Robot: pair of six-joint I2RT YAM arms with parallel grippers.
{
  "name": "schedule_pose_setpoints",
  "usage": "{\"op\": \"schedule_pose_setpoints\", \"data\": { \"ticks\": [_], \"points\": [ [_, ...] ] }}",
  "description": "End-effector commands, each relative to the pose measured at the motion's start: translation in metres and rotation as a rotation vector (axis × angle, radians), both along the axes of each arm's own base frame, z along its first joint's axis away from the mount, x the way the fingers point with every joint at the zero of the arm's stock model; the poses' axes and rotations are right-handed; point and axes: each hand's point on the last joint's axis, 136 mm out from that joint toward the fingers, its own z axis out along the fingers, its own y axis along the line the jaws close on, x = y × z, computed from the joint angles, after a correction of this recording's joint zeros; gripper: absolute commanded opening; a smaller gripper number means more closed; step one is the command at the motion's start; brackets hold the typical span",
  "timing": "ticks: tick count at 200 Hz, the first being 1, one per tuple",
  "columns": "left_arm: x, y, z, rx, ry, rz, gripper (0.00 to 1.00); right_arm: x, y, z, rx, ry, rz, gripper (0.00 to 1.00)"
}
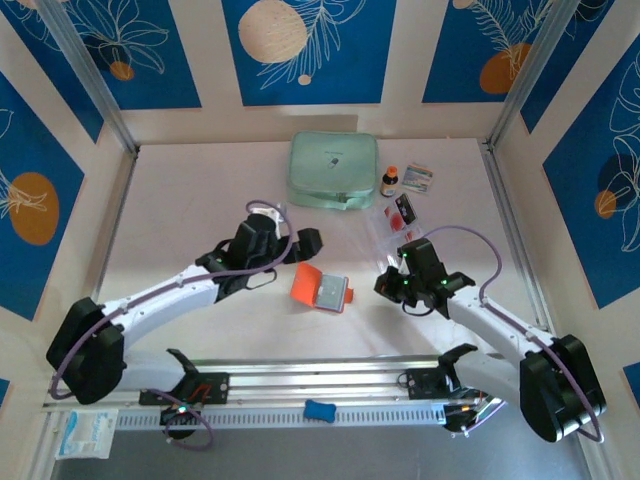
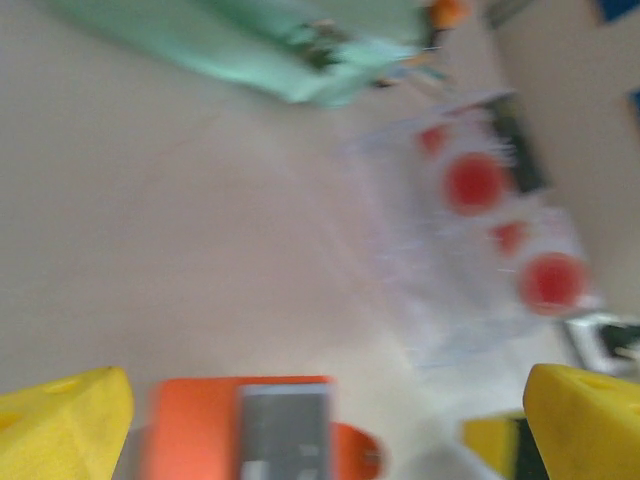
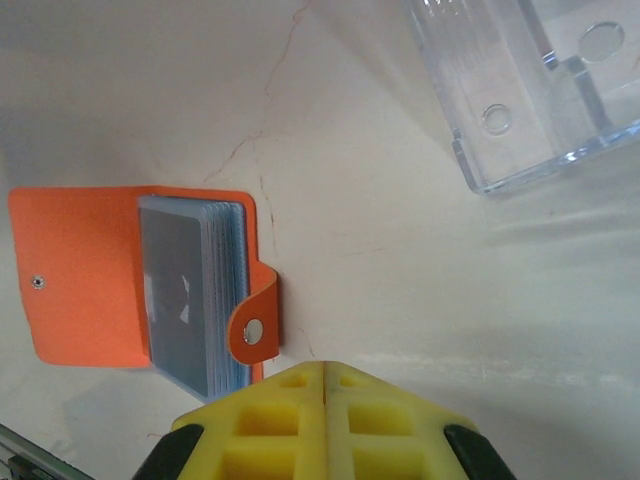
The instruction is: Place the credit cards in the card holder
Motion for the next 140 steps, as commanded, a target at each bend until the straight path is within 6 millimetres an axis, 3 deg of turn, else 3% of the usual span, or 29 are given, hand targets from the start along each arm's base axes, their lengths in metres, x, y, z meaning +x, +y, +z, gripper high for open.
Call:
{"op": "schedule_pose_setpoints", "data": {
  "ticks": [1,27,61,107,140],
  "points": [
    [-0.008,0.011,-0.04,0.037,0.118,-0.035,1.0,0.0,0.008,0.002,0.019,0.008,0.024,0.0],
    [-0.01,0.001,-0.06,0.042,0.174,-0.092,1.0,0.0,0.012,0.0,0.014,0.014,0.033,0.0],
    [-0.012,-0.016,-0.064,-0.038,0.191,-0.12,1.0,0.001,0.014,-0.002,0.006,0.02,0.039,0.0],
    [-0.024,-0.041,-0.062,-0.092,0.205,-0.183,1.0,0.002,0.015,-0.005,0.001,0.025,0.038,0.0],
    [-0.03,-0.061,-0.04,-0.167,0.184,-0.23,1.0,0.002,0.015,-0.006,0.0,0.029,0.04,0.0]
  ]
}}
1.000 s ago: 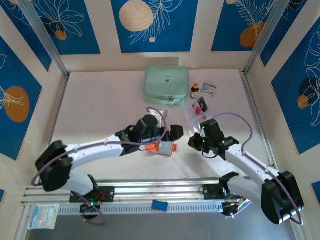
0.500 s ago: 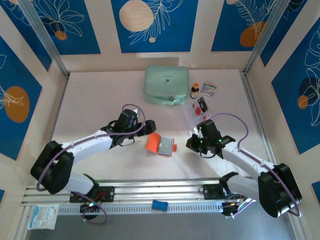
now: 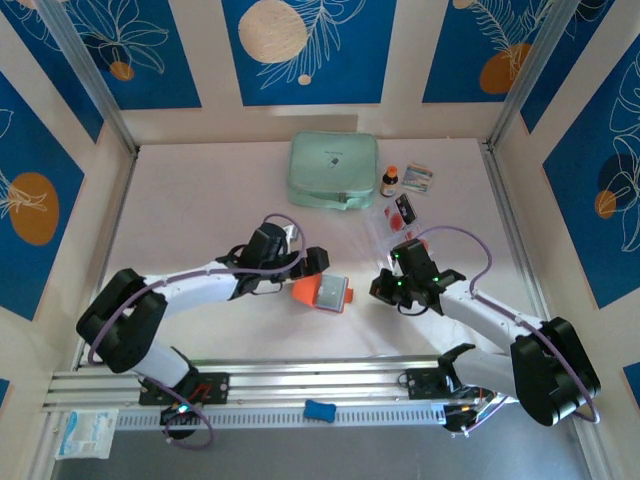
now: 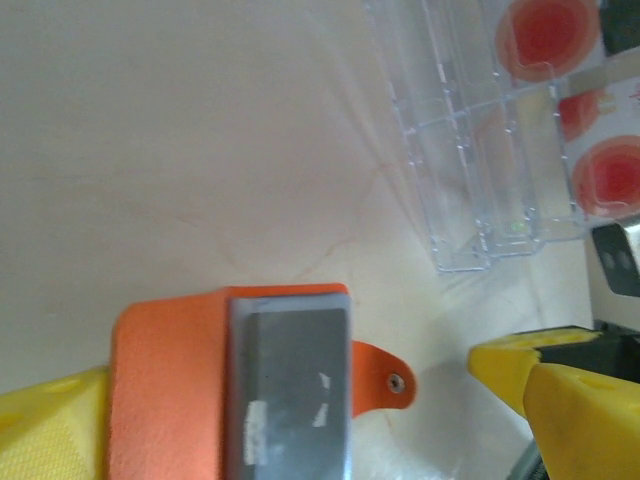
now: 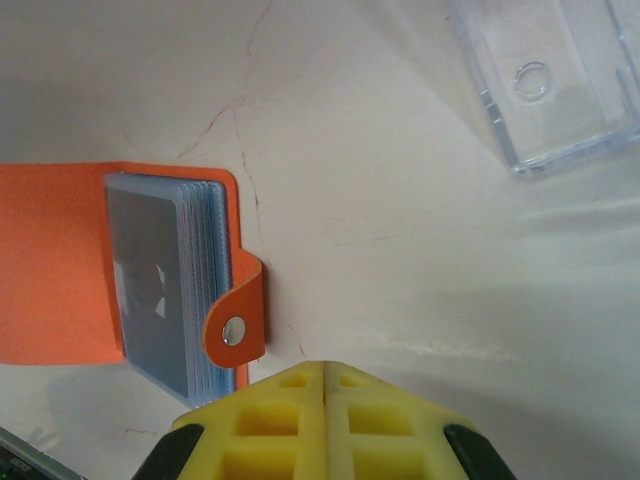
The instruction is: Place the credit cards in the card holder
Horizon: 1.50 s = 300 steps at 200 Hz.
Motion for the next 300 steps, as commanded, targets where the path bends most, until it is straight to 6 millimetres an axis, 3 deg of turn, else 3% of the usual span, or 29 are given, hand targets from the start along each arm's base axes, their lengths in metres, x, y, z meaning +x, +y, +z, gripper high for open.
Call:
{"op": "schedule_pose_setpoints", "data": {
  "ticks": [1,31,54,85,115,162,207,250,300],
  "points": [
    [-0.005,-0.02,0.021,-0.094,-0.011,-0.045,1.0,0.004,0.006,0.008,0.019,-0.012,0.006,0.0],
    [-0.014,-0.042,0.041,-0.149,-0.033,-0.092,1.0,0.004,0.006,0.006,0.018,-0.008,0.005,0.0],
    [-0.028,-0.065,0.04,-0.164,-0.021,-0.141,1.0,0.005,0.007,0.006,0.022,-0.008,0.004,0.0],
    [-0.043,-0.087,0.017,-0.138,0.008,-0.187,1.0,0.004,0.007,0.006,0.023,-0.006,0.006,0.0],
    [-0.05,-0.09,-0.014,-0.094,0.036,-0.188,1.0,0.003,0.005,0.006,0.013,-0.006,0.008,0.0],
    [-0.06,-0.069,-0.054,-0.01,0.075,-0.153,1.0,0.002,0.005,0.004,0.013,0.0,0.007,0.0],
    [-0.068,-0.037,-0.074,0.065,0.105,-0.072,1.0,0.005,0.01,0.004,0.019,0.005,0.024,0.0],
    [-0.068,-0.006,-0.071,0.133,0.087,0.025,1.0,0.008,0.02,0.007,0.032,0.0,0.056,0.0],
    [-0.062,-0.004,-0.062,0.093,0.083,0.097,1.0,0.006,0.042,0.01,0.044,-0.011,0.113,0.0]
  ]
}}
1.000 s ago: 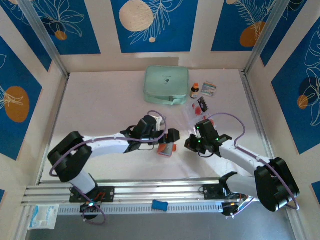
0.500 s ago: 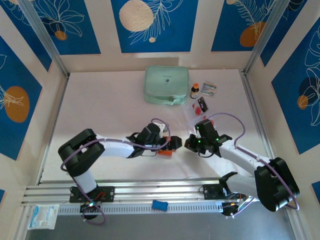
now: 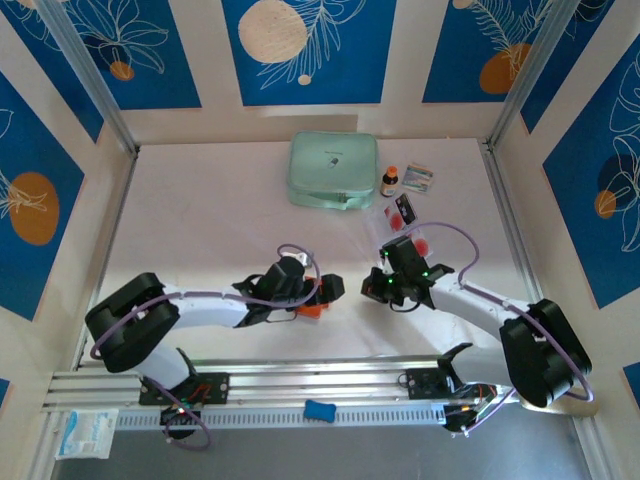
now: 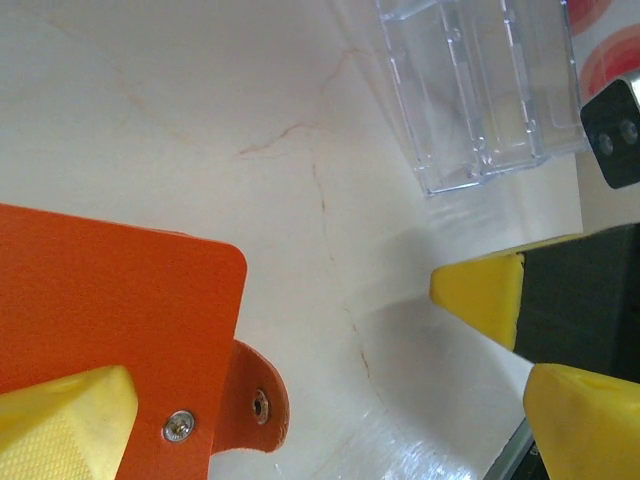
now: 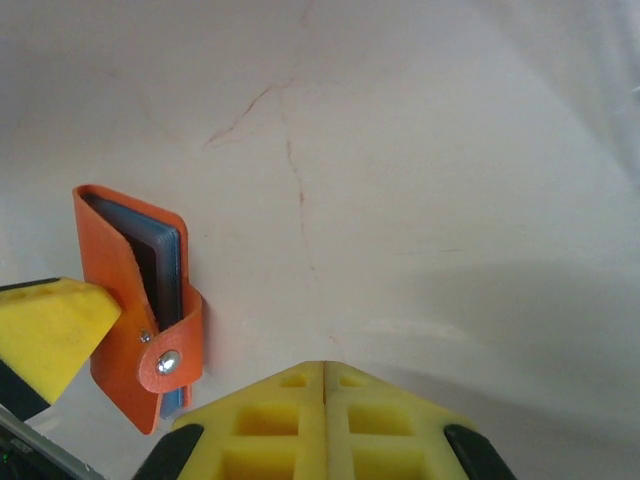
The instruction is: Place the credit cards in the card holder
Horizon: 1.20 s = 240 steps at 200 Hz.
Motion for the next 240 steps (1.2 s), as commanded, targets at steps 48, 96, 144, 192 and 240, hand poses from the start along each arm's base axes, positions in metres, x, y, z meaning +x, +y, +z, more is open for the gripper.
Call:
{"op": "schedule_pose_setpoints", "data": {
  "ticks": [48,96,144,192,240],
  "points": [
    [0.005,0.011,-0.028,0.079,0.064,0.098,1.0,0.001,0.021,0.01,0.017,-0.02,0.05,0.0],
    [0.026,0.005,-0.025,0.072,0.046,0.164,1.0,-0.003,0.016,0.009,0.011,-0.021,0.038,0.0],
    [0.037,-0.015,0.006,0.001,0.0,0.116,1.0,-0.004,0.017,0.013,0.019,-0.027,0.044,0.0],
    [0.037,-0.022,0.044,-0.048,-0.054,0.07,1.0,-0.003,0.031,0.018,0.014,-0.04,0.08,0.13],
    [0.037,-0.012,0.068,-0.061,-0.101,0.071,1.0,0.001,0.05,0.017,-0.008,-0.035,0.116,0.31]
  ]
}}
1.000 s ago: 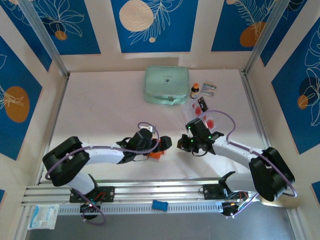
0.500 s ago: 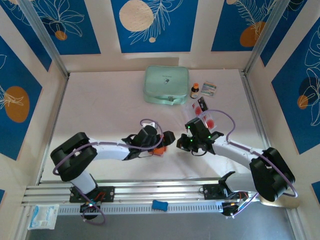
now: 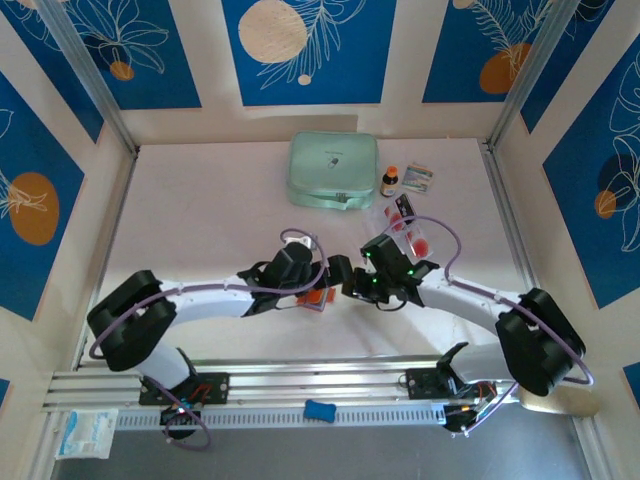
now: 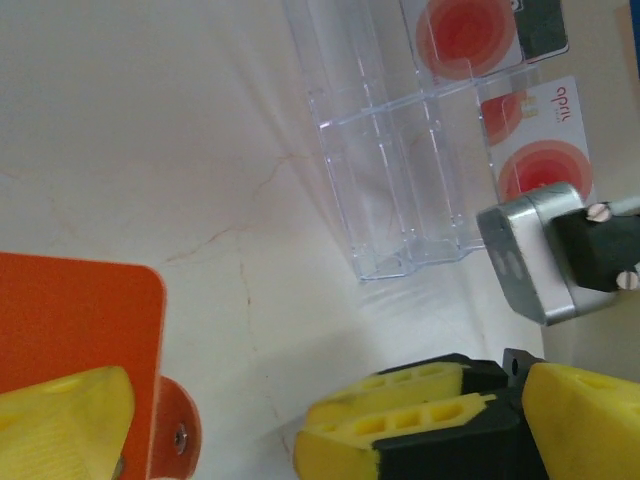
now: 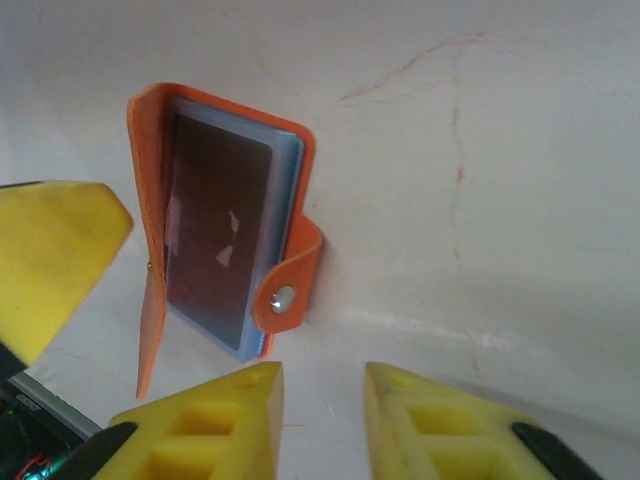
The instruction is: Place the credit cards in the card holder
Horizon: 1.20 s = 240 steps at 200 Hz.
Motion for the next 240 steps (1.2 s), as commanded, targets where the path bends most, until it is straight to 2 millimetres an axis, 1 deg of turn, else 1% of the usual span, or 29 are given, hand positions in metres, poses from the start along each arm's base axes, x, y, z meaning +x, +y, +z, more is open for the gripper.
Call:
{"op": "schedule_pose_setpoints", "data": {
  "ticks": [1,19,46,90,103,131,149,191,200,210,216,227,240],
  "points": [
    [0.004,0.002,0.026,-0.017,-0.055,-0.013,1.0,0.004,0.011,0.004,-0.008,-0.004,0.013,0.31],
    [0.006,0.009,0.034,-0.015,-0.074,-0.004,1.0,0.006,0.018,0.004,-0.014,-0.004,0.024,0.32],
    [0.008,0.021,0.041,-0.008,-0.093,0.016,1.0,0.007,0.025,-0.002,-0.031,0.01,0.035,0.31],
    [0.012,0.041,0.046,0.006,-0.106,0.055,1.0,0.007,0.026,-0.017,-0.079,0.039,0.042,0.3],
    [0.012,0.046,0.047,0.011,-0.11,0.062,1.0,0.008,0.024,-0.021,-0.095,0.043,0.043,0.25],
    [0.012,0.055,0.049,0.026,-0.121,0.071,1.0,0.011,0.02,-0.022,-0.121,0.04,0.047,0.07],
    [0.011,0.059,0.049,0.033,-0.126,0.074,1.0,0.017,0.017,-0.02,-0.13,0.031,0.047,0.0],
    [0.008,0.064,0.047,0.045,-0.128,0.079,1.0,0.034,0.007,-0.011,-0.138,0.003,0.053,0.0],
    [0.008,0.065,0.047,0.048,-0.127,0.08,1.0,0.036,0.007,-0.009,-0.137,-0.001,0.062,0.06],
    [0.008,0.066,0.046,0.051,-0.127,0.082,1.0,0.038,0.005,-0.007,-0.147,-0.008,0.064,0.17],
    [0.008,0.066,0.046,0.054,-0.127,0.083,1.0,0.038,0.004,-0.005,-0.15,-0.01,0.063,0.21],
    [0.009,0.068,0.046,0.059,-0.128,0.09,1.0,0.037,0.003,0.0,-0.145,-0.017,0.06,0.23],
    [0.009,0.073,0.046,0.073,-0.13,0.104,1.0,0.035,0.004,0.008,-0.126,-0.029,0.053,0.22]
  ]
}}
